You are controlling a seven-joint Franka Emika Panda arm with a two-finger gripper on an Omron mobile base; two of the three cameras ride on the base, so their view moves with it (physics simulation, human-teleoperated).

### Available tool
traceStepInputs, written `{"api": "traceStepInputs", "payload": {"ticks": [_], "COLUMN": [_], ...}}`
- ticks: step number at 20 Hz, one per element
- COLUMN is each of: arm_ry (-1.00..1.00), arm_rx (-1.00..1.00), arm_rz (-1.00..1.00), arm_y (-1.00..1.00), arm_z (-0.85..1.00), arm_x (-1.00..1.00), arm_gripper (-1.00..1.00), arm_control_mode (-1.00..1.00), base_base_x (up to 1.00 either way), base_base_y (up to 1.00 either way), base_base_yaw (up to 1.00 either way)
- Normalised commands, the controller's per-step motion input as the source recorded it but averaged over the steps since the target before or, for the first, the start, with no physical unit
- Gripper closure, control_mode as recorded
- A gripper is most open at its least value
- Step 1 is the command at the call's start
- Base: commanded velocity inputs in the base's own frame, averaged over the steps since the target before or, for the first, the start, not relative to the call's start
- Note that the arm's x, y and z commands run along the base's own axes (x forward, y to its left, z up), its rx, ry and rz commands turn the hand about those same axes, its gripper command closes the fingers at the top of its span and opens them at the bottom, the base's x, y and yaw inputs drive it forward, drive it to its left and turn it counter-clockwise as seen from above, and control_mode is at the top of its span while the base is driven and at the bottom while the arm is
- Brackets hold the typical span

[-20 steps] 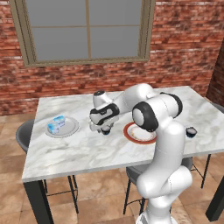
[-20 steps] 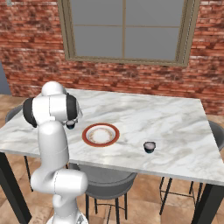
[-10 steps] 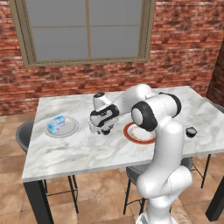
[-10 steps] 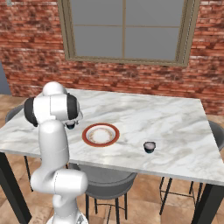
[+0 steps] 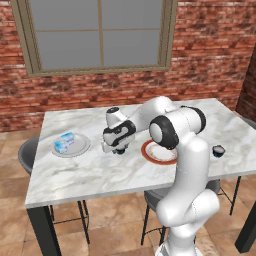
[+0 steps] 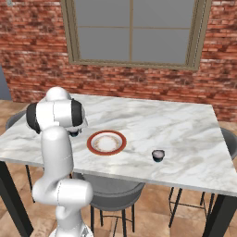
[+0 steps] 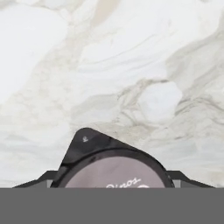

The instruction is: Place two yogurt containers on each plate.

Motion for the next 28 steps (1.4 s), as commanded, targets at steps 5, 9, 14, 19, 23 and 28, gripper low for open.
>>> {"api": "traceStepInputs", "payload": {"ticks": [5, 9, 14, 19, 23, 28], "arm_ry": [0.00, 0.00, 0.00, 0.00, 0.00, 0.00], "arm_rx": [0.00, 0.03, 0.01, 0.00, 0.00, 0.00], "arm_rz": [-0.01, -0.08, -0.16, -0.20, -0.13, -0.10], "arm_y": [-0.07, -0.40, -0.67, -0.69, -0.61, -0.54], "arm_z": [0.04, 0.30, 0.52, 0.43, 0.13, 0.00], "arm_x": [-0.04, -0.33, -0.34, -0.15, -0.06, -0.10], "arm_gripper": [1.00, 1.00, 1.00, 1.00, 1.00, 1.00], "arm_control_mode": [-1.00, -1.00, -1.00, -1.00, -1.00, -1.00], "base_base_x": [0.00, 0.00, 0.00, 0.00, 0.00, 0.00], "base_base_y": [0.00, 0.00, 0.00, 0.00, 0.00, 0.00], "base_base_yaw": [0.00, 0.00, 0.00, 0.00, 0.00, 0.00]}}
